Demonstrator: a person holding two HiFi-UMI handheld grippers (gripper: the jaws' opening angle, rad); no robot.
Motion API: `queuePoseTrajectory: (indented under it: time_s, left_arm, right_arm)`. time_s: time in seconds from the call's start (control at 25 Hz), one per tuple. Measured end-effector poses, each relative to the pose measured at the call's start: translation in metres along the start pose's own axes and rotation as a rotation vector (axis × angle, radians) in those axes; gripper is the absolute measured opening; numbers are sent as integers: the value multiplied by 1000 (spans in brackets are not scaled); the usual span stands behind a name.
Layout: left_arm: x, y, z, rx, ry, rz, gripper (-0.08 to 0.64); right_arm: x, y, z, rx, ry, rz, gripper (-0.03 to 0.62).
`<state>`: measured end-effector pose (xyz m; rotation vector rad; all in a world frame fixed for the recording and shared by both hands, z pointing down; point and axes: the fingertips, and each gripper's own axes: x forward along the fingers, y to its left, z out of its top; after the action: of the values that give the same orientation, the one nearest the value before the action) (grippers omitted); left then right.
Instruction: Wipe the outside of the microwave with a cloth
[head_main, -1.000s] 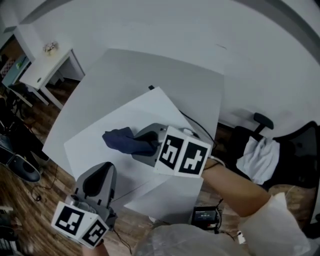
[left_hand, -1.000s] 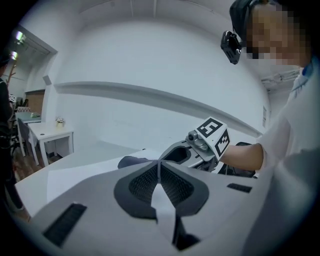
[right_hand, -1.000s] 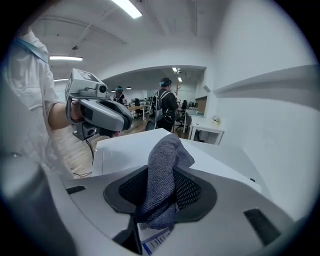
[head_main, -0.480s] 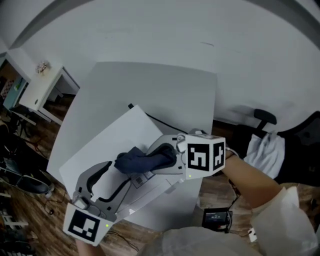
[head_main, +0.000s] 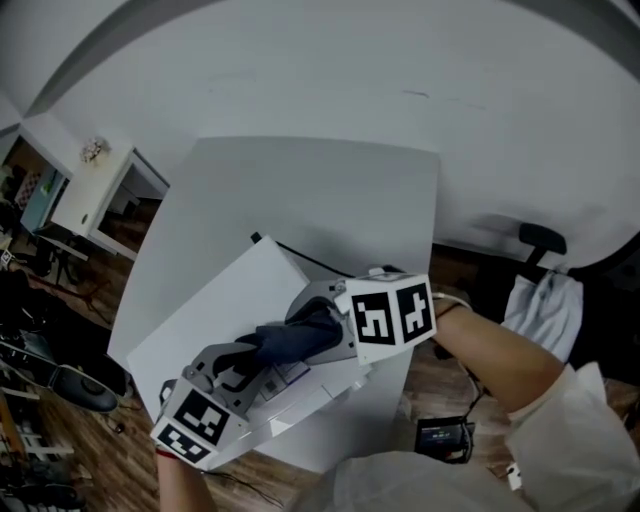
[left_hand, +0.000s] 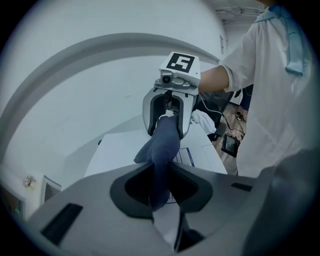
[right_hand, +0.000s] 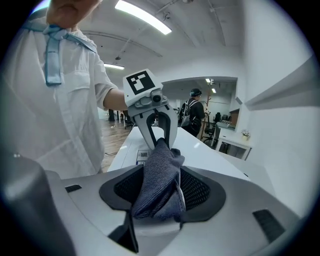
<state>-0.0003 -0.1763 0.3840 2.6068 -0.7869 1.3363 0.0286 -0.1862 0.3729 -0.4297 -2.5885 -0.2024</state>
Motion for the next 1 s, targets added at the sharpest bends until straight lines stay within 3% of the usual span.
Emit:
queuePoseTrajectory:
  time_s: [0.16, 0.36, 0.48, 0.52, 0.64, 0.84, 1.0]
  left_arm:
    - [0, -1, 6, -22, 38, 7, 75]
    - [3, 0, 10, -42, 77, 33, 75]
    - [5, -2, 15, -38, 93, 48, 75]
    - [6, -3, 16, -28, 95, 53, 75]
    - [7, -5, 30, 1, 76, 52, 75]
    - [22, -15, 73, 59, 48, -17, 72]
    - [51, -39, 86, 93, 129, -129, 71]
  right_arm:
    - [-33, -7, -3, -16, 32, -32, 242]
    - [-41, -3, -12, -109, 237, -8, 239]
    - [-33, -1, -23, -157, 361, 11, 181]
    - [-31, -1, -26, -160, 382, 11, 140]
    - [-37, -1, -32, -135, 405, -8, 98]
    - [-61, 2, -61, -77, 478, 12, 80]
    - [-65, 20, -93, 15, 521, 104, 78]
